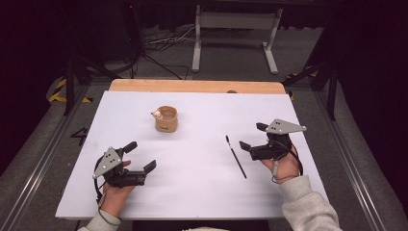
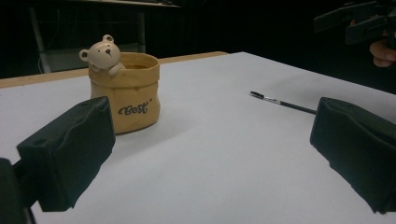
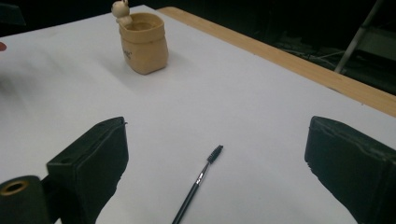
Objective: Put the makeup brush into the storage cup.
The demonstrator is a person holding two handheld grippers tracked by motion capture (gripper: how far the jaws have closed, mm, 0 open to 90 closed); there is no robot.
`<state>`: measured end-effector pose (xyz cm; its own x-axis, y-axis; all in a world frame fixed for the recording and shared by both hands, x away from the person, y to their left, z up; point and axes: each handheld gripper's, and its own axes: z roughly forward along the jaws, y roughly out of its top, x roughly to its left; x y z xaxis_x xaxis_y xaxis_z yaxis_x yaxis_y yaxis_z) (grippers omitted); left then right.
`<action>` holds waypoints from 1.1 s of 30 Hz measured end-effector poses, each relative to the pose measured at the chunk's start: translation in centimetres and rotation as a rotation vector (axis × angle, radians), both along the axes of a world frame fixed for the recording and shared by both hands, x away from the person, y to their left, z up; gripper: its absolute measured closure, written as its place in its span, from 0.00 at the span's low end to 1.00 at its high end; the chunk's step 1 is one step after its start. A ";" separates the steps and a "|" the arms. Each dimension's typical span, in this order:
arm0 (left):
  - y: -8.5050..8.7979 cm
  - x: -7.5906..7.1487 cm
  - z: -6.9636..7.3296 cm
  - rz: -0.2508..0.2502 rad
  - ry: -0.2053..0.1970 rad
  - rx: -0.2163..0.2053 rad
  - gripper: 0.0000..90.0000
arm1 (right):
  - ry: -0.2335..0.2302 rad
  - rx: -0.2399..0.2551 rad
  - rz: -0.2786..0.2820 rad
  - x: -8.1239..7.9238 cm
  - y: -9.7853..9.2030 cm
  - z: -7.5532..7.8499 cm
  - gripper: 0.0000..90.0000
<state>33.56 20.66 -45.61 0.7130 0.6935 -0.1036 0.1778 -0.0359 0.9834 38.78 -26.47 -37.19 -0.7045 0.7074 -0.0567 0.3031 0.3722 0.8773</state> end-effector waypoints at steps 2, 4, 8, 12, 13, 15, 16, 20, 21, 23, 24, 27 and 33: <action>0.0 0.0 0.0 0.000 0.003 0.001 0.01 | 0.021 -0.032 0.000 0.3 -0.1 0.4 0.07; 0.0 0.0 0.0 0.001 0.004 0.002 0.01 | 0.044 -0.053 -0.001 0.5 -0.1 0.7 0.07; 0.1 0.0 0.0 0.003 0.009 -0.002 0.01 | 0.103 -0.124 0.008 1.0 0.0 1.4 0.07; 0.1 0.0 0.0 0.008 0.012 -0.007 0.01 | 0.145 -0.180 0.014 1.3 0.2 1.9 0.07; 0.1 0.1 0.0 0.008 0.016 -0.008 0.01 | 0.168 -0.209 0.023 1.5 0.3 2.2 0.07; 0.1 0.1 0.0 0.010 0.017 -0.008 0.01 | 0.175 -0.218 0.025 1.6 0.3 2.3 0.07; 0.1 0.1 -0.1 0.011 0.018 -0.011 0.01 | 0.192 -0.230 0.032 1.6 0.4 2.4 0.07; 0.2 0.1 0.0 0.011 0.019 -0.011 0.01 | 0.236 -0.280 0.049 1.9 0.9 2.8 0.07; 0.2 0.1 0.0 0.010 0.018 -0.009 0.01 | 0.243 -0.294 0.054 1.9 1.0 2.9 0.08; 0.2 0.1 0.0 0.007 0.018 -0.006 0.01 | 0.259 -0.316 0.063 2.0 1.2 3.1 0.08; 0.2 0.1 0.0 0.006 0.019 -0.005 0.01 | 0.264 -0.330 0.064 2.1 1.3 3.1 0.08; 0.2 0.1 0.0 0.003 0.018 -0.002 0.01 | 0.289 -0.355 0.070 2.3 1.5 3.2 0.09; 0.1 0.1 0.0 0.001 0.022 0.007 0.01 | 0.342 -0.407 0.086 2.6 1.9 3.0 0.12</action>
